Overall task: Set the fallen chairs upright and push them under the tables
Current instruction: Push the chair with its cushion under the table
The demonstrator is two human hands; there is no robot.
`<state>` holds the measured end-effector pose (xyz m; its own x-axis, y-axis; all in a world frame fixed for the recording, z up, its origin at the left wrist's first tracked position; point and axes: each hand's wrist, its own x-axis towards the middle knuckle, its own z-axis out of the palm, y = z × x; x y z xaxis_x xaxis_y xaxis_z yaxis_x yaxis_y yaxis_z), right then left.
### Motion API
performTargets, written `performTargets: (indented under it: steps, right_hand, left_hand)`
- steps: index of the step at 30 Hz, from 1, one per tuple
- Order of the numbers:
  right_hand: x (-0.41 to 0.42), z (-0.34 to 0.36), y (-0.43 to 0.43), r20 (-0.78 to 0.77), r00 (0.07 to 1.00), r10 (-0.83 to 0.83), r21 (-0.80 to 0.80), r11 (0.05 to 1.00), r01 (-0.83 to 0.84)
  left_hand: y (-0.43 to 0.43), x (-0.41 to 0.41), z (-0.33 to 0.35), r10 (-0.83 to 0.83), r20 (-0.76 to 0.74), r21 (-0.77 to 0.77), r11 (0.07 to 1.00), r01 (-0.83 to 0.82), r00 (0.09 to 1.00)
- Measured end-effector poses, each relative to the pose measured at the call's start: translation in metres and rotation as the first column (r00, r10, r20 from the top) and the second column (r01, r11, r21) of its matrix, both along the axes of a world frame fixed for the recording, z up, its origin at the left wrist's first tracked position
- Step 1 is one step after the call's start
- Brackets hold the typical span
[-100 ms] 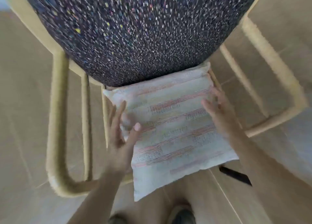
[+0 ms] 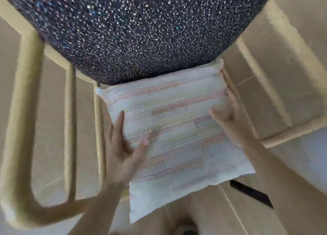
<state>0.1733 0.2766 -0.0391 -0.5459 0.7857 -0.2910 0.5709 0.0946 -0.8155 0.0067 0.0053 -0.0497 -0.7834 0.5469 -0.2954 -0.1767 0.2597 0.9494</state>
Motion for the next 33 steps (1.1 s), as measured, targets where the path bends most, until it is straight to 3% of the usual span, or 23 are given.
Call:
performTargets:
  steps: [4,5,8,12,19,25,33]
  right_hand:
    - [0.015,-0.023,0.023,0.057,0.998,0.024,-0.354,0.935,-0.002]
    - [0.016,-0.025,0.025,0.082,0.996,0.043,-0.382,0.924,-0.008]
    - [0.010,-0.028,0.021,0.115,0.993,0.024,-0.296,0.955,0.011]
    - [0.006,0.003,-0.008,0.085,0.996,-0.037,-0.325,0.944,0.062]
    - [-0.029,0.169,-0.045,0.091,0.991,-0.095,-0.458,0.880,0.126]
    - [-0.101,0.346,-0.046,0.200,0.979,0.048,-0.500,0.864,0.060]
    - [-0.227,0.500,-0.037,0.300,0.937,0.179,-0.611,0.790,0.045]
  left_hand:
    - [0.002,0.003,-0.036,0.027,0.063,0.077,0.996,-0.032,0.998]
    - [0.001,0.002,-0.039,0.031,0.119,0.112,0.993,-0.045,0.992]
    - [0.004,-0.003,-0.035,0.058,0.242,0.102,0.991,-0.085,0.969]
    - [-0.007,-0.007,0.007,0.108,0.196,0.041,0.992,-0.119,0.975]
    - [-0.040,-0.048,0.180,0.134,0.128,-0.083,0.989,-0.124,0.983]
    - [-0.046,-0.122,0.365,0.193,0.152,-0.212,0.964,-0.158,0.969]
    - [-0.035,-0.244,0.464,0.194,0.288,-0.351,0.932,-0.086,0.938]
